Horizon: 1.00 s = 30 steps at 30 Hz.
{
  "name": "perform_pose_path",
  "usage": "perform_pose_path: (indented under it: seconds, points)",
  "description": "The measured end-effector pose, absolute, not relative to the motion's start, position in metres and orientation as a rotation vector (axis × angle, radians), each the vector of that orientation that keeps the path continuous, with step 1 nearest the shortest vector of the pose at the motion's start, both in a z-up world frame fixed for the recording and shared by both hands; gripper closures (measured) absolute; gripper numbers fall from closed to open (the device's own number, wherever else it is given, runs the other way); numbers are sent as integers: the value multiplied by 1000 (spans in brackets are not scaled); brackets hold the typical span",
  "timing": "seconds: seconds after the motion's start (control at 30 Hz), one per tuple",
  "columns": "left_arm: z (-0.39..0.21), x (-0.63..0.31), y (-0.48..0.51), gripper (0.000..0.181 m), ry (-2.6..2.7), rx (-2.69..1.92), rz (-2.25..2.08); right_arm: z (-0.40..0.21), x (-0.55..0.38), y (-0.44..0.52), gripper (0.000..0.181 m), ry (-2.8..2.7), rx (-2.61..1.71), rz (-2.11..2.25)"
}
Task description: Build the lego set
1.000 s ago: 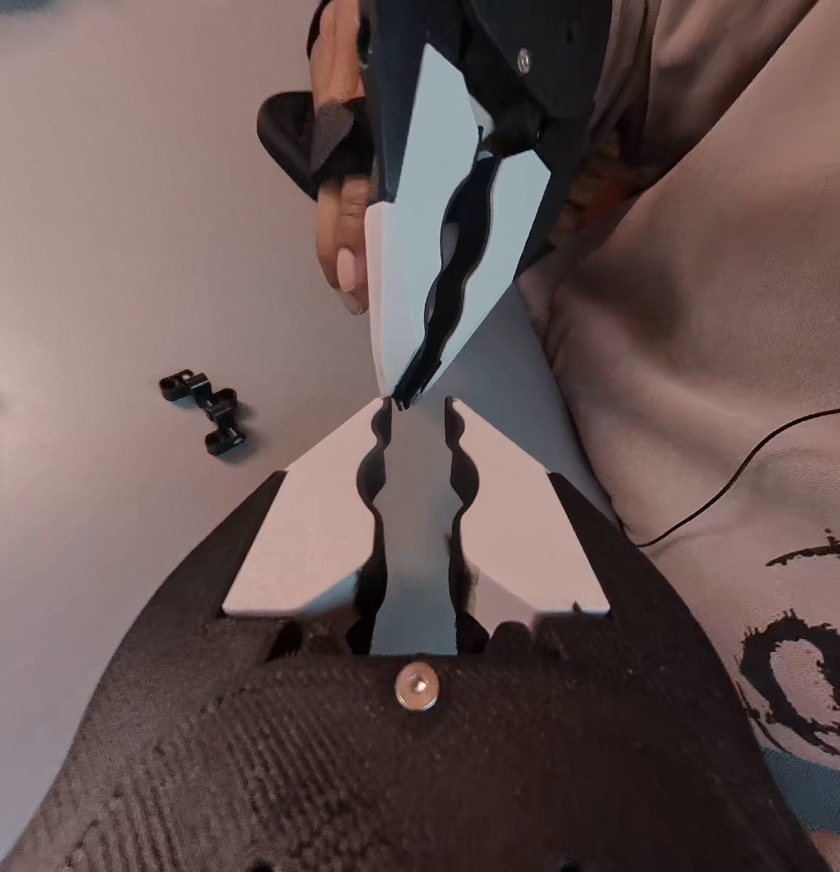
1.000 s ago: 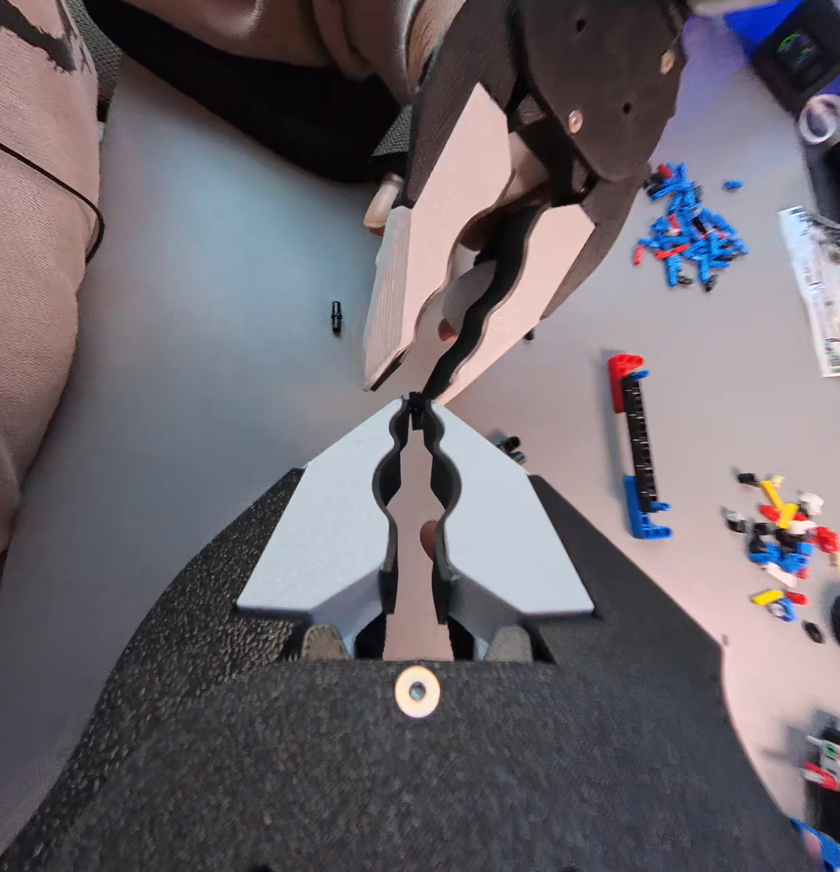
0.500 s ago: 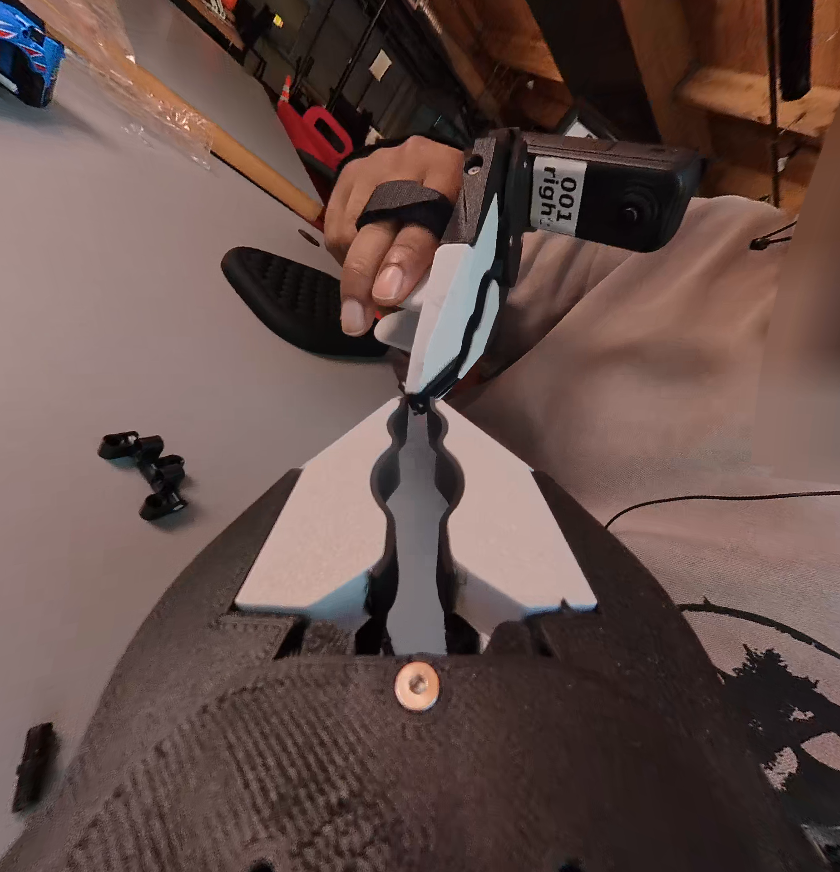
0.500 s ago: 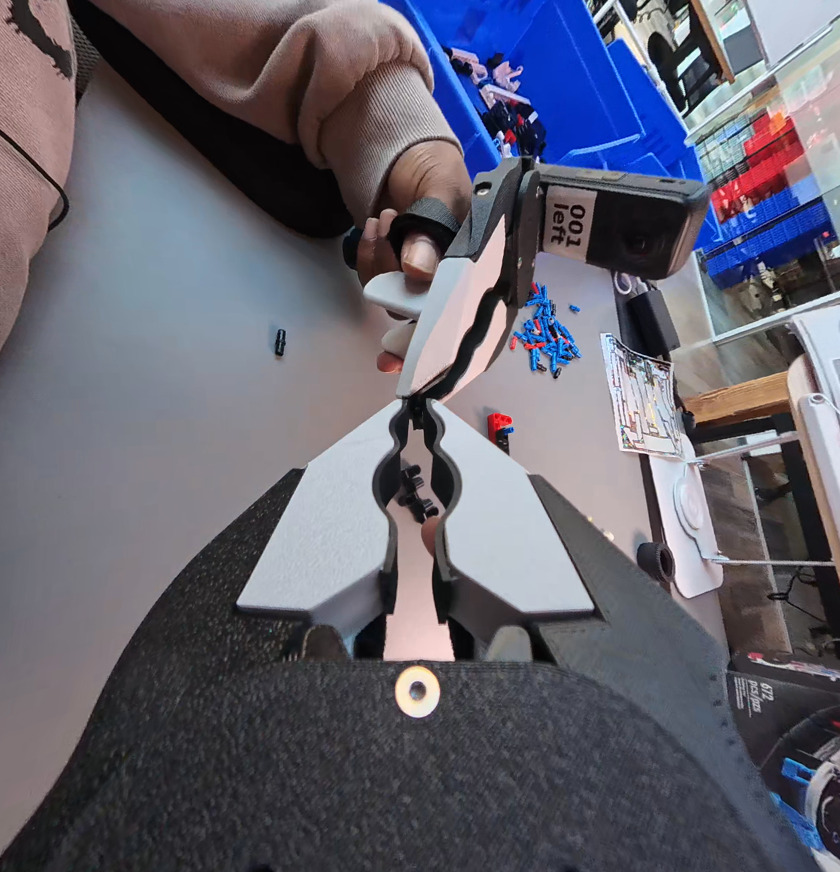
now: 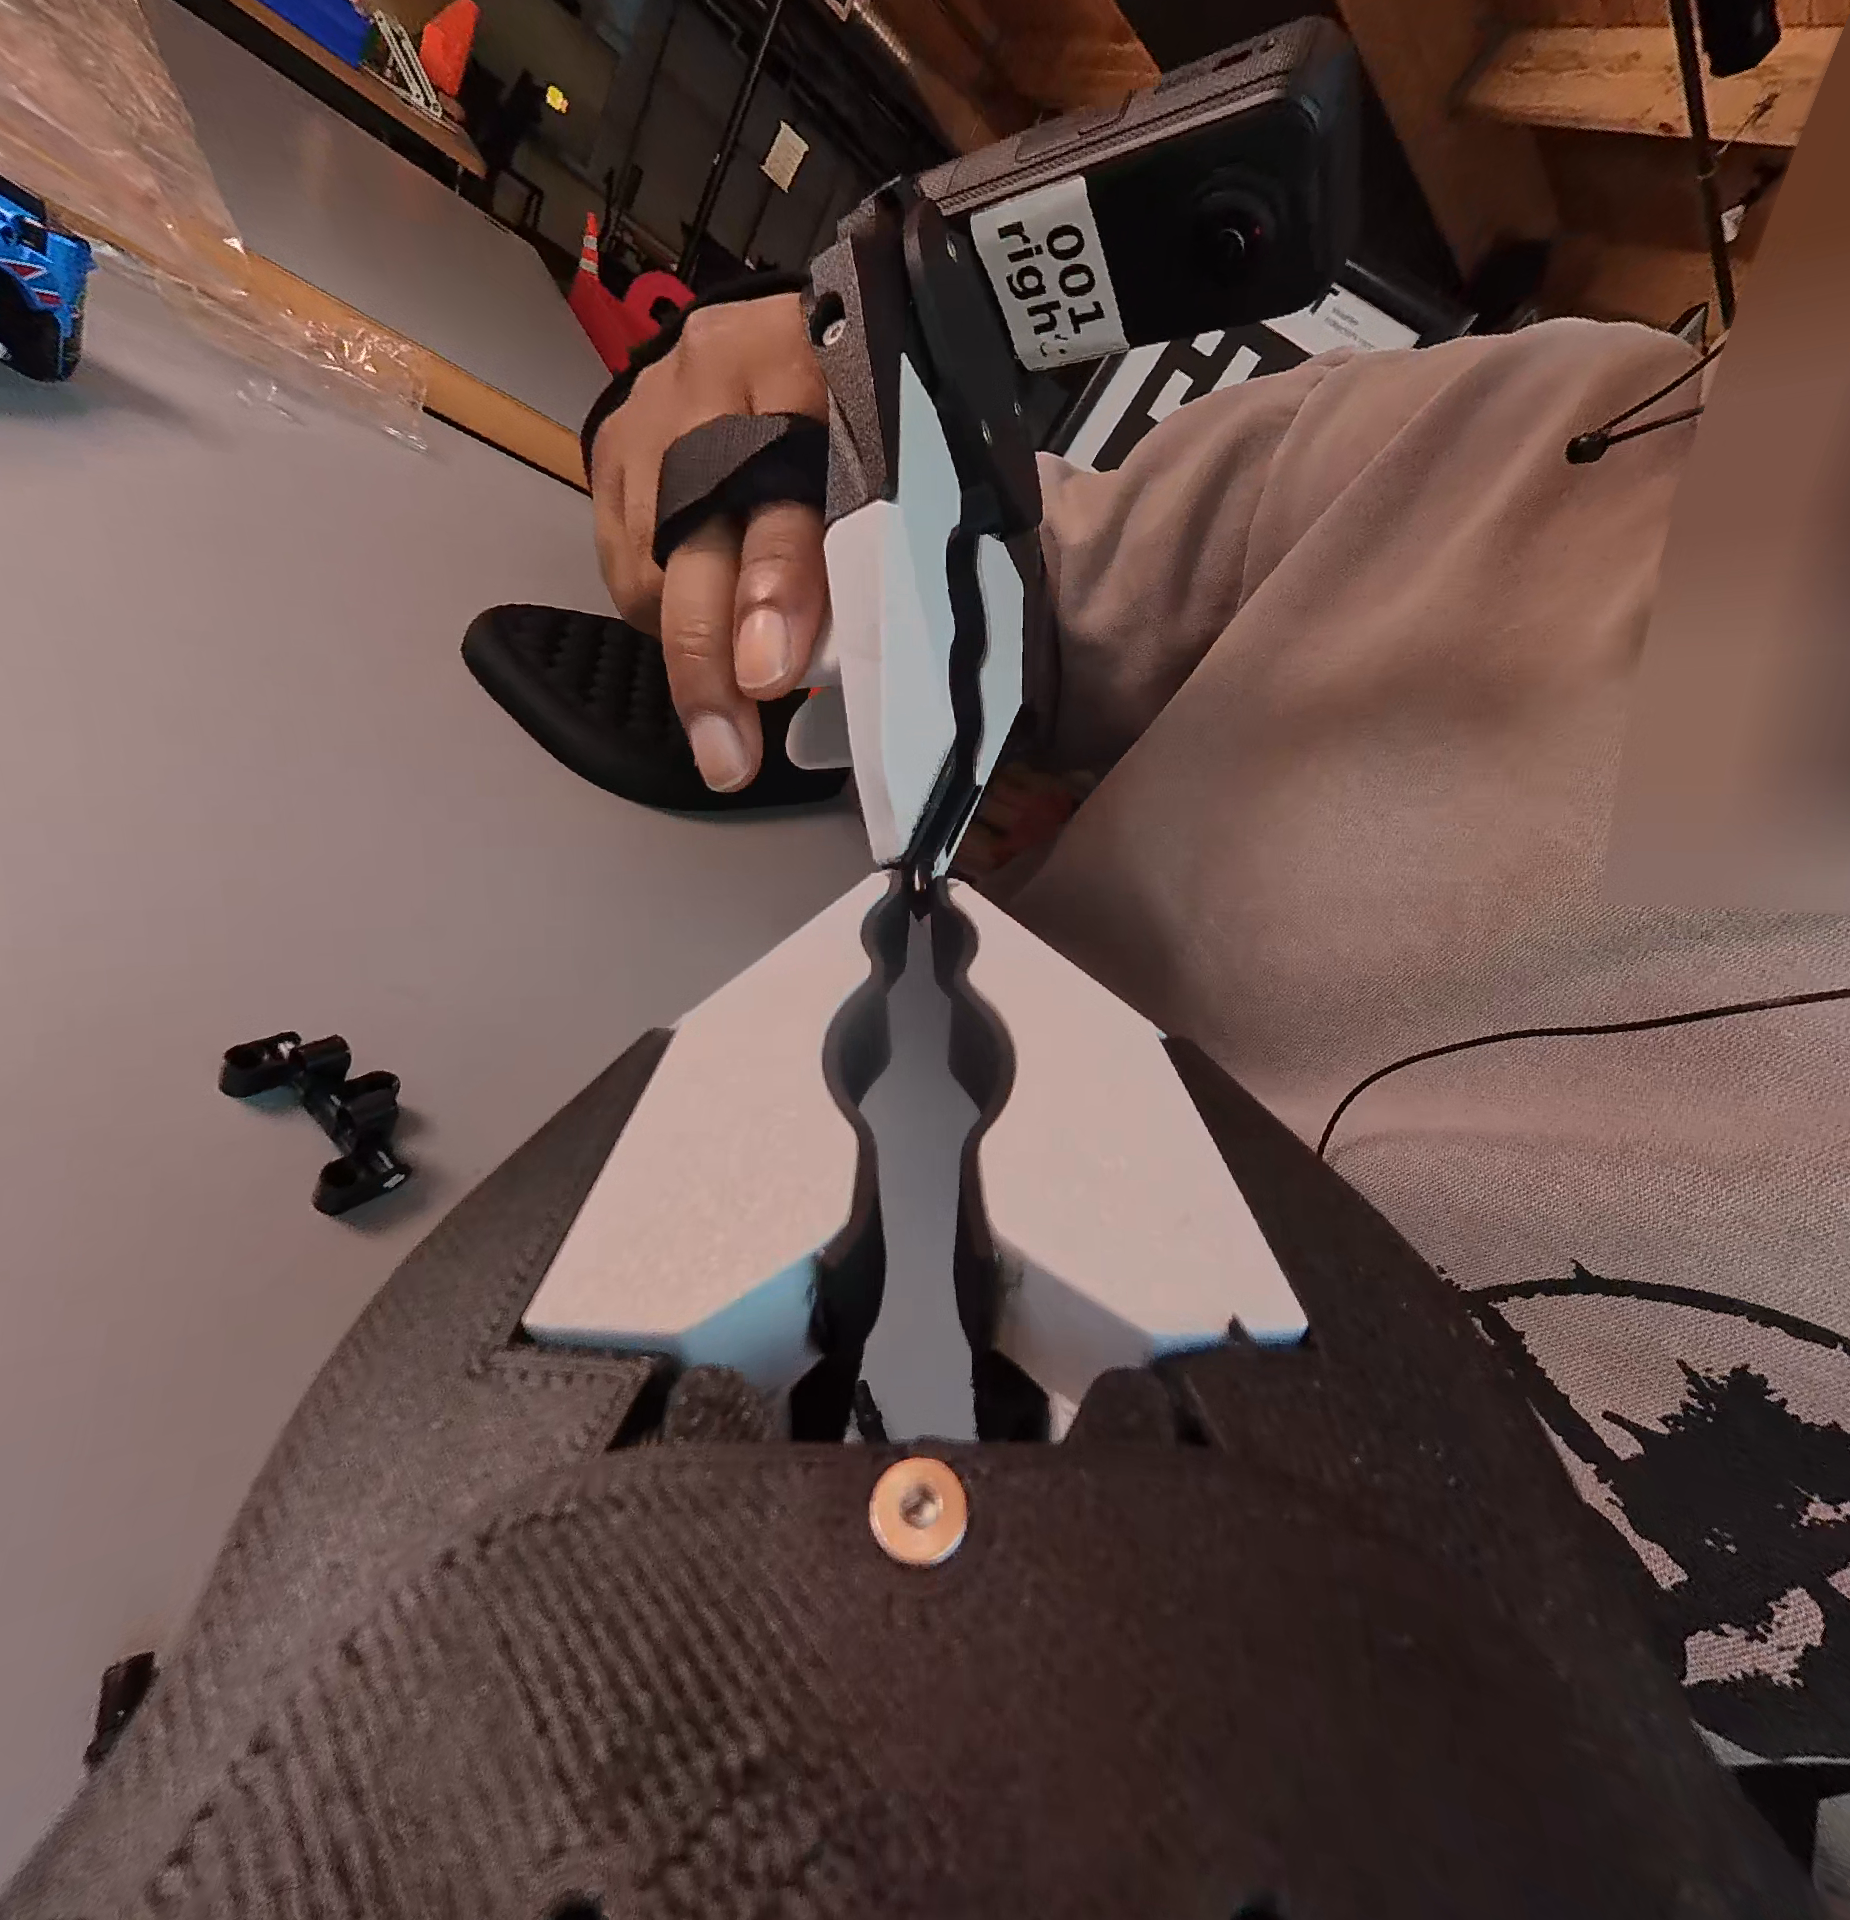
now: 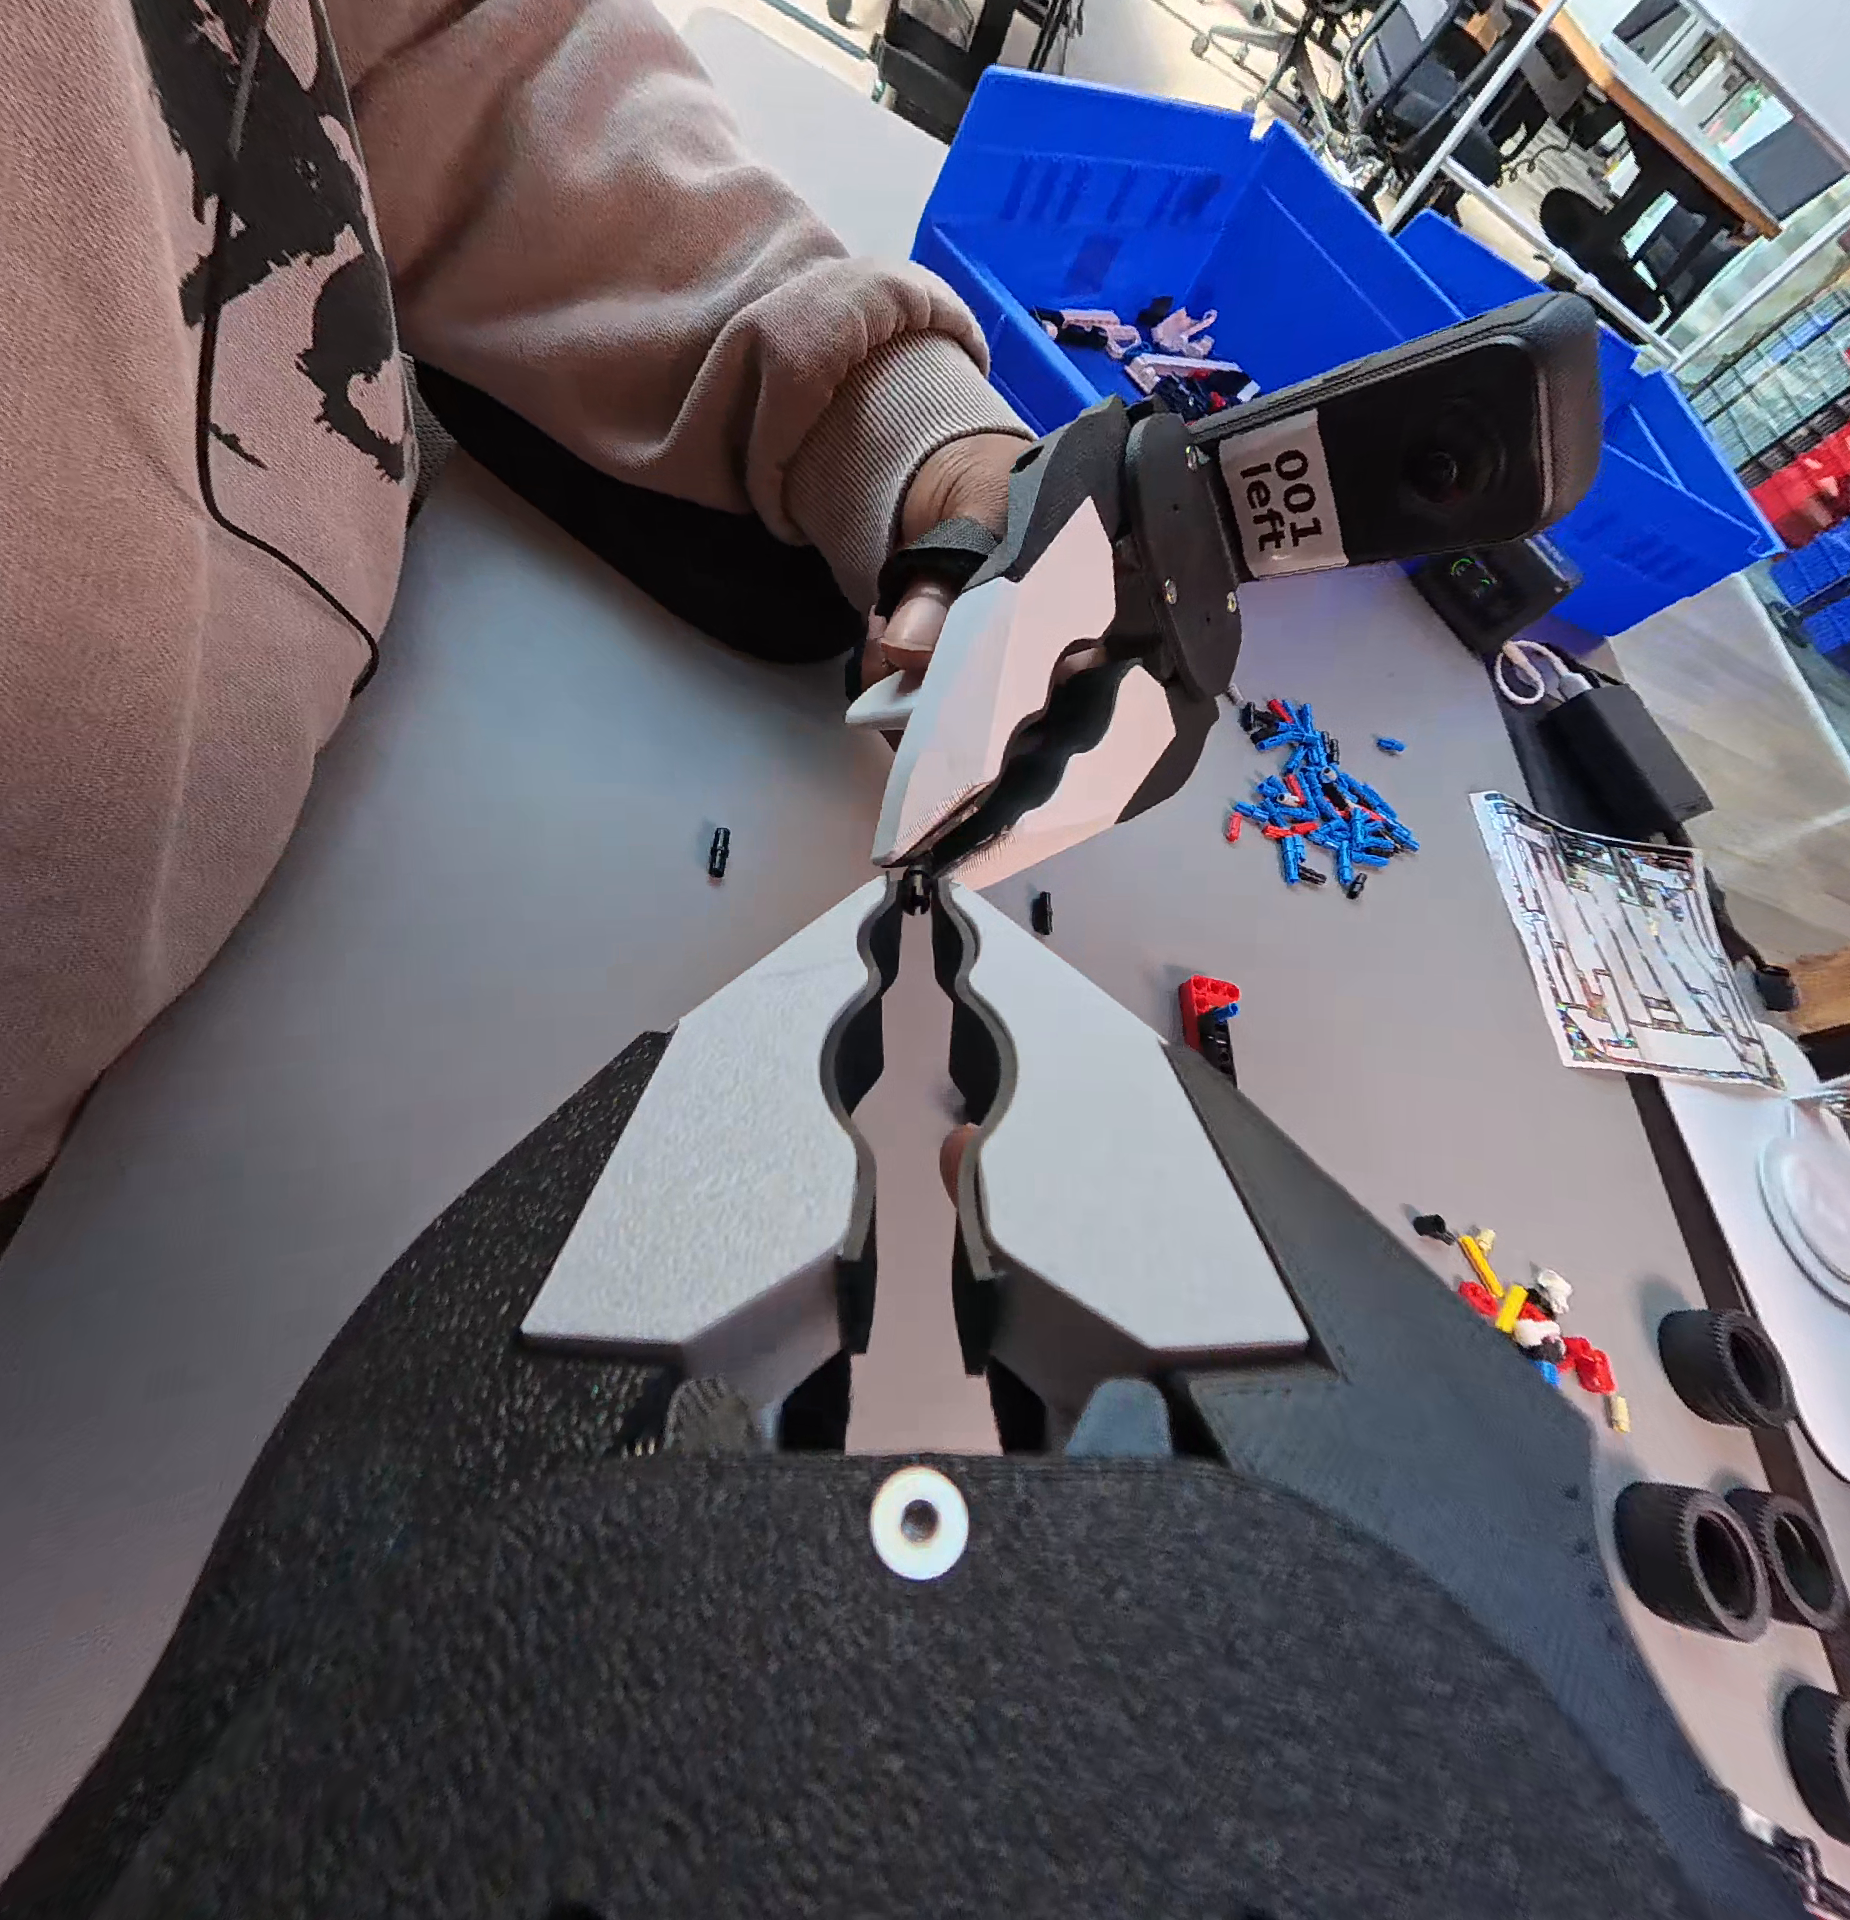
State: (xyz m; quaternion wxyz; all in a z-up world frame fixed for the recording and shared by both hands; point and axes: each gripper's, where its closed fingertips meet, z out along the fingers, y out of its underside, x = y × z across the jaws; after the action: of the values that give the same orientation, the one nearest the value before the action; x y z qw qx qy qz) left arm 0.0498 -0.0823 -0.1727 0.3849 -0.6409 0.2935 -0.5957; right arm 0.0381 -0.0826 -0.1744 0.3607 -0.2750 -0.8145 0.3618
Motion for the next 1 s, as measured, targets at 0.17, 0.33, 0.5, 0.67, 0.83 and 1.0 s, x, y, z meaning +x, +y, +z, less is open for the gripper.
perform_pose_path:
  seconds: [0.17, 0.33, 0.5, 0.67, 0.83, 1.0]
  points:
    - [-174, 49, -80, 179, 727, -1647, -1527, -175, 37, -80, 178, -2109, -735, 940]
    - [-210, 24, -48, 160, 724, -1878, -1061, -202, 33, -48, 178, -2284, -945, 697]
    - [-254, 3, -26, 152, 805, -2064, -551, -242, 26, -18, 178, -2495, -1026, 475]
    - [-275, 10, -23, 154, 878, -2109, -436, -261, 24, -14, 178, -2645, -1000, 364]
    - [-277, 13, -17, 165, 912, -2097, -394, -270, 26, -11, 178, -2706, -1003, 300]
    - [-277, 15, -16, 167, 925, -2091, -403, -272, 28, -8, 178, -2742, -987, 232]
